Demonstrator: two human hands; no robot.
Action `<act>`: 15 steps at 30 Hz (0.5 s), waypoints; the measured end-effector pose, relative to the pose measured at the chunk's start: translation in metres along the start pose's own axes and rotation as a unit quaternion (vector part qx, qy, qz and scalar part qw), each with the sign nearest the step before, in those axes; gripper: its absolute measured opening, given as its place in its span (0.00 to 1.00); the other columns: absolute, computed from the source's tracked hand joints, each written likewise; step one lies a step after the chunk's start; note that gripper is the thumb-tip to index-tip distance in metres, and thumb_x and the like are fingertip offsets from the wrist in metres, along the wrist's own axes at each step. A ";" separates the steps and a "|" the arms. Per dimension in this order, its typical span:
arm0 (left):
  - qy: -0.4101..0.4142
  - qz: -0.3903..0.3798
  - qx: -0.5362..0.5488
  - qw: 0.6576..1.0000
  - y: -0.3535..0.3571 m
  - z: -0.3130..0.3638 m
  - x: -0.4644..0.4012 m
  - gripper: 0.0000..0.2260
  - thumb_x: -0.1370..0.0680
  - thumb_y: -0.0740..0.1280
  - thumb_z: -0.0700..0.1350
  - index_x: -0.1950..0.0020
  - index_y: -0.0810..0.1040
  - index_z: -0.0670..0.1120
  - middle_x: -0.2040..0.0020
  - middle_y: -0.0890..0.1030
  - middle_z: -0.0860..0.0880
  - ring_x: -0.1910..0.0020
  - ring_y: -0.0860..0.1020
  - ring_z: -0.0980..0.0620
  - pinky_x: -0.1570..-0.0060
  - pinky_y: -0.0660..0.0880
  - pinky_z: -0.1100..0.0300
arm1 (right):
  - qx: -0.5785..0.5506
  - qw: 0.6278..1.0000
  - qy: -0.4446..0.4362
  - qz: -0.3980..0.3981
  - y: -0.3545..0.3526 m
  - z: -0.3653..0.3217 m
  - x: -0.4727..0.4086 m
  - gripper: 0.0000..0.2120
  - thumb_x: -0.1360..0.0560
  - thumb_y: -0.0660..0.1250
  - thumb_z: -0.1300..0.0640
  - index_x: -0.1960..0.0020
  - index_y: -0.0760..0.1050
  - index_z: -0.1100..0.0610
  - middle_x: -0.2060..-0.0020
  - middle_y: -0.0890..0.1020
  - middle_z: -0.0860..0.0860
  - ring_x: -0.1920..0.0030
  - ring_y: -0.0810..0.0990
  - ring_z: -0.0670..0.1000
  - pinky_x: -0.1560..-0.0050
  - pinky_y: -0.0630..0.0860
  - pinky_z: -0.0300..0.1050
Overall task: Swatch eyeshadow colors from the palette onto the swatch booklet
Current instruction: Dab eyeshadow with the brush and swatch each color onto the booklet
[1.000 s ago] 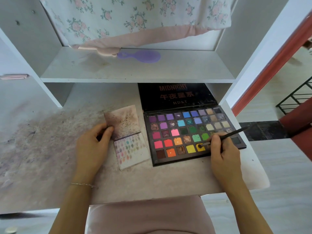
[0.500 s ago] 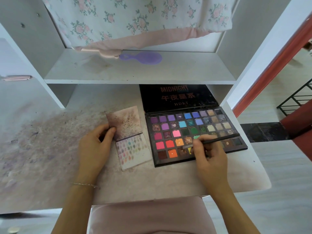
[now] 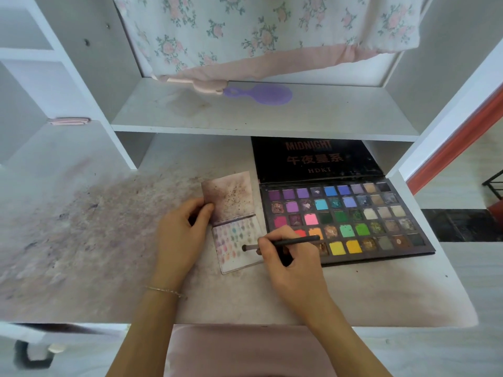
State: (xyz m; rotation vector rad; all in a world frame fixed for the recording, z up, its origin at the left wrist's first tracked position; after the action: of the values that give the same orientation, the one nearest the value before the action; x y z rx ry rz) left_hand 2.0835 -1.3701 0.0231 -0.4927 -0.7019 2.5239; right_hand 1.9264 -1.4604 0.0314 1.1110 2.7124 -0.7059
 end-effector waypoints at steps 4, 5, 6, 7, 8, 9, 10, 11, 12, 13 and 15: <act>0.002 0.002 -0.002 1.000 0.000 0.000 0.000 0.08 0.23 0.64 0.43 0.48 0.81 0.47 0.57 0.82 0.53 0.58 0.79 0.55 0.56 0.74 0.61 | 0.005 1.000 0.014 -0.008 0.000 0.001 -0.001 0.05 0.28 0.62 0.54 0.61 0.71 0.46 0.67 0.80 0.51 0.64 0.77 0.47 0.66 0.72 0.37; 0.002 0.002 -0.002 1.000 0.000 0.000 0.000 0.08 0.23 0.64 0.43 0.48 0.81 0.47 0.57 0.82 0.53 0.58 0.79 0.55 0.56 0.74 0.60 | 0.007 1.000 0.017 -0.013 0.000 0.002 -0.001 0.04 0.28 0.62 0.54 0.61 0.71 0.48 0.67 0.80 0.51 0.64 0.77 0.47 0.66 0.72 0.36; 0.003 0.002 -0.002 1.000 0.000 0.000 0.000 0.08 0.23 0.64 0.43 0.48 0.81 0.47 0.57 0.82 0.54 0.58 0.78 0.55 0.56 0.74 0.60 | 0.010 1.000 0.019 -0.017 0.000 0.003 -0.001 0.04 0.28 0.62 0.54 0.61 0.72 0.50 0.66 0.79 0.51 0.64 0.76 0.47 0.66 0.72 0.36; 0.004 0.003 -0.001 1.000 0.000 0.000 0.000 0.08 0.23 0.64 0.43 0.48 0.81 0.48 0.58 0.81 0.55 0.58 0.78 0.56 0.56 0.74 0.61 | 0.015 0.999 0.022 -0.023 0.001 0.003 0.000 0.04 0.28 0.63 0.54 0.61 0.73 0.53 0.66 0.79 0.51 0.64 0.76 0.47 0.64 0.73 0.38; 0.005 0.004 0.000 1.000 0.000 0.000 0.000 0.08 0.24 0.64 0.42 0.49 0.81 0.48 0.58 0.81 0.57 0.59 0.78 0.59 0.57 0.73 0.64 | 0.021 0.999 0.025 -0.029 0.001 0.004 0.000 0.05 0.27 0.63 0.55 0.60 0.74 0.54 0.65 0.79 0.51 0.63 0.76 0.47 0.63 0.74 0.41; 0.005 0.006 0.001 1.000 0.000 0.000 0.000 0.08 0.24 0.64 0.42 0.49 0.81 0.48 0.59 0.80 0.58 0.60 0.77 0.62 0.57 0.72 0.68 | 0.025 0.999 0.029 -0.035 0.001 0.004 -0.001 0.05 0.27 0.63 0.56 0.59 0.75 0.56 0.65 0.79 0.51 0.62 0.76 0.49 0.61 0.74 0.44; 0.003 0.008 0.001 1.000 0.000 -0.001 0.000 0.08 0.24 0.64 0.42 0.49 0.81 0.49 0.59 0.79 0.59 0.60 0.76 0.64 0.58 0.70 0.71 | 0.029 0.998 0.031 -0.039 0.002 0.005 -0.001 0.05 0.26 0.64 0.56 0.59 0.75 0.56 0.65 0.78 0.50 0.62 0.76 0.49 0.61 0.74 0.45; 0.001 0.008 0.003 1.000 0.000 -0.001 0.000 0.08 0.24 0.64 0.42 0.49 0.81 0.49 0.59 0.79 0.59 0.60 0.75 0.66 0.59 0.70 0.72 | 0.033 0.998 0.033 -0.040 0.002 0.004 -0.001 0.05 0.27 0.63 0.55 0.59 0.75 0.56 0.65 0.78 0.50 0.62 0.76 0.49 0.61 0.74 0.46; 0.001 0.009 0.005 1.000 0.000 -0.001 0.000 0.08 0.24 0.64 0.42 0.49 0.81 0.49 0.59 0.80 0.58 0.60 0.76 0.65 0.58 0.70 0.72 | 0.037 0.998 0.032 -0.040 0.002 0.004 0.000 0.06 0.27 0.62 0.53 0.59 0.74 0.55 0.66 0.77 0.49 0.62 0.76 0.49 0.62 0.74 0.45; 0.002 0.011 0.006 1.000 0.000 0.000 0.000 0.08 0.24 0.64 0.42 0.49 0.81 0.48 0.59 0.80 0.57 0.60 0.76 0.64 0.58 0.71 0.70 | 0.040 0.998 0.033 -0.039 0.002 0.003 0.000 0.07 0.27 0.61 0.52 0.59 0.74 0.55 0.66 0.77 0.49 0.63 0.75 0.49 0.62 0.74 0.45; 0.006 0.013 0.003 1.000 0.000 0.001 0.000 0.07 0.24 0.65 0.42 0.49 0.81 0.48 0.59 0.80 0.57 0.61 0.76 0.61 0.59 0.70 0.69 | 0.045 0.998 0.032 -0.038 0.002 0.002 -0.001 0.07 0.28 0.61 0.52 0.59 0.73 0.54 0.66 0.77 0.49 0.63 0.75 0.49 0.62 0.74 0.45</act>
State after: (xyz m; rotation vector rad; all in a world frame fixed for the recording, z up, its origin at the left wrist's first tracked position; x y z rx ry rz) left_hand 2.0830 -1.3704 0.0235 -0.5163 -0.6878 2.5440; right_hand 1.9283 -1.4607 0.0288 1.0706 2.8160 -0.8258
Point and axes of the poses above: each hand's wrist, its own x-axis away from the middle knuckle, its own y-axis out of the palm, z = x × y, the point moved 3 cm from there along -x, towards the middle knuckle
